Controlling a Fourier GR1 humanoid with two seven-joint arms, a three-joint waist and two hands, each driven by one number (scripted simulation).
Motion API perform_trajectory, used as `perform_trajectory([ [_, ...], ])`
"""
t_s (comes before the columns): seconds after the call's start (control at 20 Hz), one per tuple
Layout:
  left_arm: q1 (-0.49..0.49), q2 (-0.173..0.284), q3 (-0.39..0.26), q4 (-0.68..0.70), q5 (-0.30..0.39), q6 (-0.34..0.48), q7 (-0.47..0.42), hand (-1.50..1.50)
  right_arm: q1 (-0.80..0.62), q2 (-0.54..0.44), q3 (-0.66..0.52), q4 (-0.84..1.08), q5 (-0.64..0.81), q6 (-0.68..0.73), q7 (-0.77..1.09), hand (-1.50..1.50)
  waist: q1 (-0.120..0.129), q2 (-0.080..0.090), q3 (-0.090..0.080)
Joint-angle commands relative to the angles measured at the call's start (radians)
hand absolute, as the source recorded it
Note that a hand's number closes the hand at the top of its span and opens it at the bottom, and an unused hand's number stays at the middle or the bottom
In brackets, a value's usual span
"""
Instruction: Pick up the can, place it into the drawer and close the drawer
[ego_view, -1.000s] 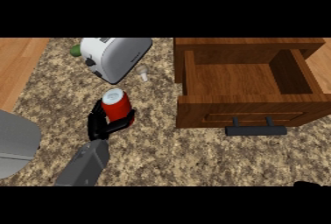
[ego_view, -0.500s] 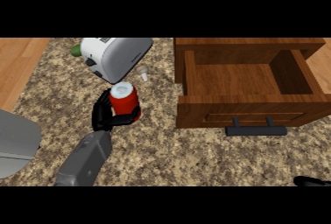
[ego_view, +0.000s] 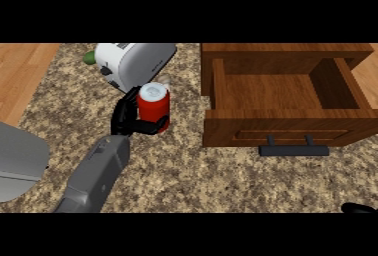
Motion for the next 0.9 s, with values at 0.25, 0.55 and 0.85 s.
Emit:
perform_trajectory([
  [0.25,-0.086,0.004,-0.082,-0.251,-0.055,0.062,0.271,1.50,-0.004,0.008,0.009,-0.004,0.015,-0.002,-0.007,-1.50,0.007,-0.003,0.000],
  [0.55,-0.176,-0.046,-0.094,-0.431,-0.041,0.142,0.481,1.50,-0.083,-0.048,-0.045,0.009,-0.013,-0.024,0.064,-1.50,0.004,0.000,0.000],
  [0.85,-0.277,-0.053,-0.131,-0.520,-0.096,0.251,0.632,1.50,0.040,0.013,-0.023,0.017,-0.009,0.029,-0.058,-1.50,-0.005,0.001,0.000],
])
